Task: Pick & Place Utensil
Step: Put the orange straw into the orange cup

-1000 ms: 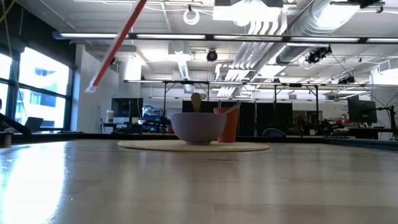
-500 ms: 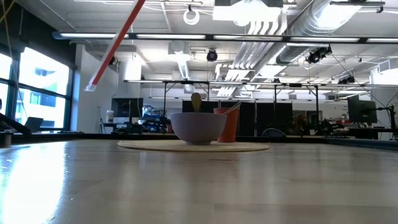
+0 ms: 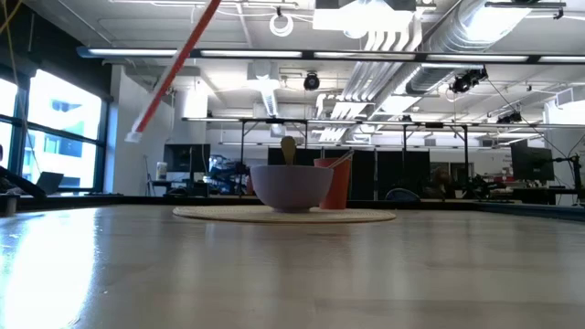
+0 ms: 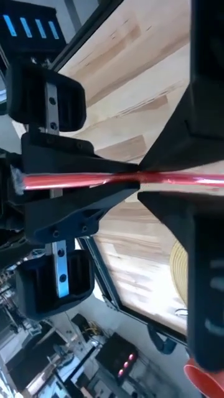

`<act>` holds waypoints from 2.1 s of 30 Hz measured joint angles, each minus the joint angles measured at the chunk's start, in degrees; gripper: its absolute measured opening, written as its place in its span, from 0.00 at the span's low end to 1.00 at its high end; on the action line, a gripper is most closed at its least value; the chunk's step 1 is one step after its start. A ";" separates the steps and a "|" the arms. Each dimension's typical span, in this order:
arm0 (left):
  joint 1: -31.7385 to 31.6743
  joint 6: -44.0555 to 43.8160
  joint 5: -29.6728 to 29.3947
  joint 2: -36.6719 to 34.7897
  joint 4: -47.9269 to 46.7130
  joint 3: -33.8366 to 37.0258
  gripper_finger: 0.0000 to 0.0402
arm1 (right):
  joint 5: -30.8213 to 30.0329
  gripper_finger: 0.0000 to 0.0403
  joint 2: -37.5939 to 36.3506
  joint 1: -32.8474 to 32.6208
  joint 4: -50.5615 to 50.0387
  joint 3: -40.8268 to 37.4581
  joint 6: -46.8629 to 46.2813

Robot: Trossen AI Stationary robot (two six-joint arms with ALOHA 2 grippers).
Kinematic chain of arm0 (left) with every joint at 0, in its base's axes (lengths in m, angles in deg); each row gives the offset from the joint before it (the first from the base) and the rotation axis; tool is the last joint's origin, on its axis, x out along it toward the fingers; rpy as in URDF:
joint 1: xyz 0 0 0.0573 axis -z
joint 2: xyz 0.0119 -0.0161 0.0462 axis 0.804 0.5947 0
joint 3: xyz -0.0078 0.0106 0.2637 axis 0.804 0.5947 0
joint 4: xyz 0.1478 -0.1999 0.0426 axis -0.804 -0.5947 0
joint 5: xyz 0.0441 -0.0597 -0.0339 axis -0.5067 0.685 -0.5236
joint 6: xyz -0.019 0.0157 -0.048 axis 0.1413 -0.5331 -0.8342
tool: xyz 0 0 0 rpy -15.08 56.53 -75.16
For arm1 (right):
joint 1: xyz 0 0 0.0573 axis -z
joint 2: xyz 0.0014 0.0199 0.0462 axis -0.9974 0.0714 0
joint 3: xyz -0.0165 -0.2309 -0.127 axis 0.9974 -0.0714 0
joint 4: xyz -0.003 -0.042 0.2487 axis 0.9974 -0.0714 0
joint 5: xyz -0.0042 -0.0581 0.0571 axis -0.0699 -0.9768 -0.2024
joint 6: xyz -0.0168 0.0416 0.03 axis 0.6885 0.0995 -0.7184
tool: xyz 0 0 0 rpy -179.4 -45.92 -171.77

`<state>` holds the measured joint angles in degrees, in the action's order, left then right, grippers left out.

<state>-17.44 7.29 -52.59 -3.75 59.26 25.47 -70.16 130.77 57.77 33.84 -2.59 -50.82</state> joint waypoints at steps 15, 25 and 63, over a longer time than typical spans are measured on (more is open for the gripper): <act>16.34 -0.28 -28.70 -2.82 -9.10 -0.09 0.34 | -21.45 0.01 -11.67 3.94 -13.00 -0.02 -3.41; 19.04 0.21 -33.15 -2.82 -9.26 -0.09 0.34 | -32.22 0.02 -28.09 21.54 -20.44 -0.02 -5.83; 19.04 0.28 -24.67 -2.78 -8.83 -0.07 0.34 | -3.75 0.40 -23.50 49.51 -45.58 -0.02 -32.08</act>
<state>1.60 7.57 -77.26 -6.53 50.43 25.40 -73.91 107.27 107.27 -11.75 -2.61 -82.90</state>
